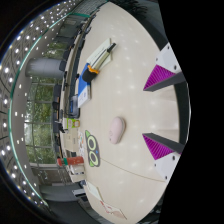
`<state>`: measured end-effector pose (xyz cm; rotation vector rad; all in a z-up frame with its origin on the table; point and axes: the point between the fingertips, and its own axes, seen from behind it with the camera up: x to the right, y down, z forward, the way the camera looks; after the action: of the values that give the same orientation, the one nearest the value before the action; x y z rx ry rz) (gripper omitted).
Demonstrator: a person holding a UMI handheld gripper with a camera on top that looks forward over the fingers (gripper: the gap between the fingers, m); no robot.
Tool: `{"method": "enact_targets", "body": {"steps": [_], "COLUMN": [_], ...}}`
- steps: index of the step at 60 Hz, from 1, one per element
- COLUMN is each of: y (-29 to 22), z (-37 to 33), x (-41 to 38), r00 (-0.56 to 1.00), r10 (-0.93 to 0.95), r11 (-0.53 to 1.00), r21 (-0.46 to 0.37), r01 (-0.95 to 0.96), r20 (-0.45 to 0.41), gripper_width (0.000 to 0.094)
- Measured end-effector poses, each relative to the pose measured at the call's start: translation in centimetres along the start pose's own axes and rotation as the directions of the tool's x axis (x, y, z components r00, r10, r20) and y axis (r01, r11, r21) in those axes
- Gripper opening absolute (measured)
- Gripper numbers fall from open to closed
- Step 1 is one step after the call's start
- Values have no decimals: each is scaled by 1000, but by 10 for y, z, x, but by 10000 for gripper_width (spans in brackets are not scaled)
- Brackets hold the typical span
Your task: Arrange mouse
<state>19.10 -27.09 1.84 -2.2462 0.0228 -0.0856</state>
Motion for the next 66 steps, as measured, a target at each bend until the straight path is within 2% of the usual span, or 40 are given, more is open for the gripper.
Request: {"method": "enact_targets", "body": {"steps": [16, 35, 38, 41, 43, 45, 46, 66], "y": [-47, -88, -91, -95, -96, -98, -98, -104], "z": [99, 150, 156, 160, 163, 166, 166, 162], "x": [-48, -55, -58, -60, -59, -63, -62, -63], "r00": [997, 989, 987, 986, 985, 982, 982, 987], "r10": [-60, -101, -88, -77, -90, -96, -100, -83], "r11": [998, 995, 996, 997, 996, 995, 995, 995], "r21": [-1, -1, -5, -5, -1, 2, 4, -44], "r01": [60, 102, 89, 79, 91, 97, 100, 90], "r20": [47, 110, 131, 151, 150, 164, 161, 140], "gripper_width": [846, 818, 777, 696, 619, 498, 474, 335]}}
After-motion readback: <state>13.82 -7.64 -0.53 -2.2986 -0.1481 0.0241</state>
